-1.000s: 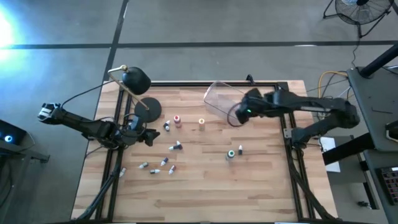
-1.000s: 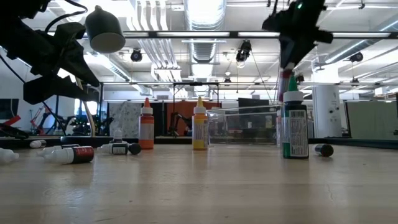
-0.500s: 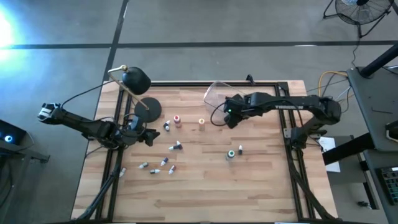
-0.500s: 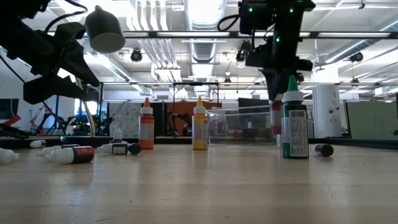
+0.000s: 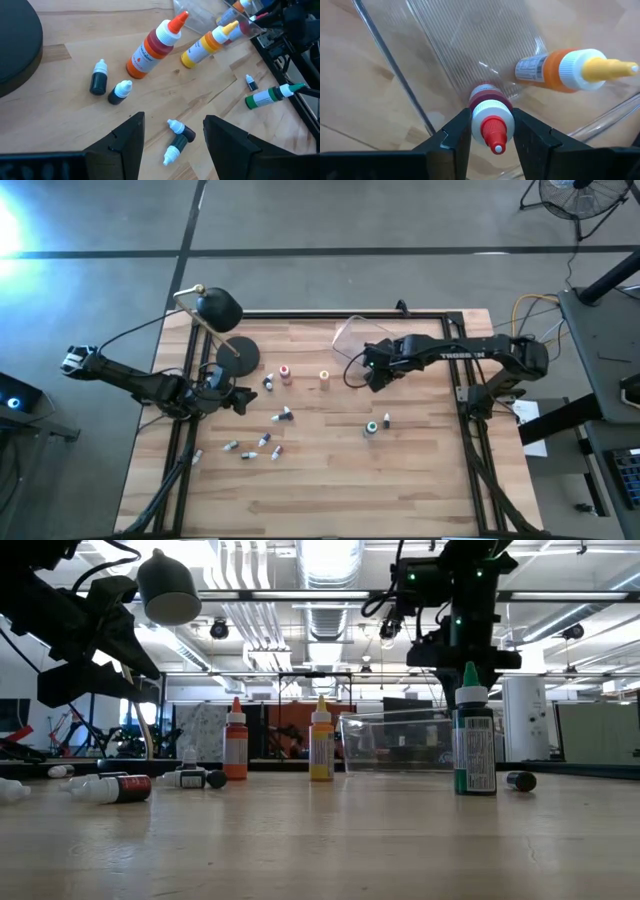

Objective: Pick & Place food coloring
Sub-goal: Put the large red food coloring bottle into the transparent bin, then put the large green food coloring bottle into the transparent bin

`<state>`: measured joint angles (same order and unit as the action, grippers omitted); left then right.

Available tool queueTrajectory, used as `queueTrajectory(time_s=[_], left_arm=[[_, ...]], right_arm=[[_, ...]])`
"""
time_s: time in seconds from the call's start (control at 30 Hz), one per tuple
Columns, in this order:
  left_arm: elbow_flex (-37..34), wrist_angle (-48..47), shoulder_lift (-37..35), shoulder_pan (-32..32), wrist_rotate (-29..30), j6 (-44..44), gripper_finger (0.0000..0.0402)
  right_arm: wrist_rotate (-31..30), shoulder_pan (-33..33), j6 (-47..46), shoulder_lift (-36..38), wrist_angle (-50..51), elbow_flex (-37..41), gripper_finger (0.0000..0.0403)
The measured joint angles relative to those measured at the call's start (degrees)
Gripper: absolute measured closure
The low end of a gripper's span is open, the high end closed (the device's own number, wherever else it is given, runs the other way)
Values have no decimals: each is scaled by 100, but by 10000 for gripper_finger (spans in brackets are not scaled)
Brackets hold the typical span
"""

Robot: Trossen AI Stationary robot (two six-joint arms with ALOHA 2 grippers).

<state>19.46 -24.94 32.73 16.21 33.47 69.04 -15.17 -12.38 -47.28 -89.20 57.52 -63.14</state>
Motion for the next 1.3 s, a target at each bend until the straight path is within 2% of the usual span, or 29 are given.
queueTrajectory(time_s=[0.2, 0.57, 0.87, 0.93, 1.0, 1.17, 1.3], left_arm=[[0, 1, 0, 1, 0, -2, 225], [0, 1, 0, -1, 0, -4, 225], [0, 3, 0, 0, 0, 2, 225], [0, 4, -2, -1, 0, 4, 225], [0, 5, -2, 1, 0, 6, 225], [0, 5, -1, -1, 0, 7, 225], [0, 5, 0, 1, 6, 2, 225]], right_arm=[[-112, 3, 20, 50, 25, -28, 268], [-318, 0, 229, 142, 244, -445, 185], [-445, 50, 569, 257, 415, -1010, 163], [-329, 161, 1021, 257, 400, -1215, 163], [-42, 412, 1882, 260, 370, -1398, 165], [336, 1355, 3887, 246, 340, -1432, 170], [352, 1999, 4254, 246, 50, -1145, 168]])
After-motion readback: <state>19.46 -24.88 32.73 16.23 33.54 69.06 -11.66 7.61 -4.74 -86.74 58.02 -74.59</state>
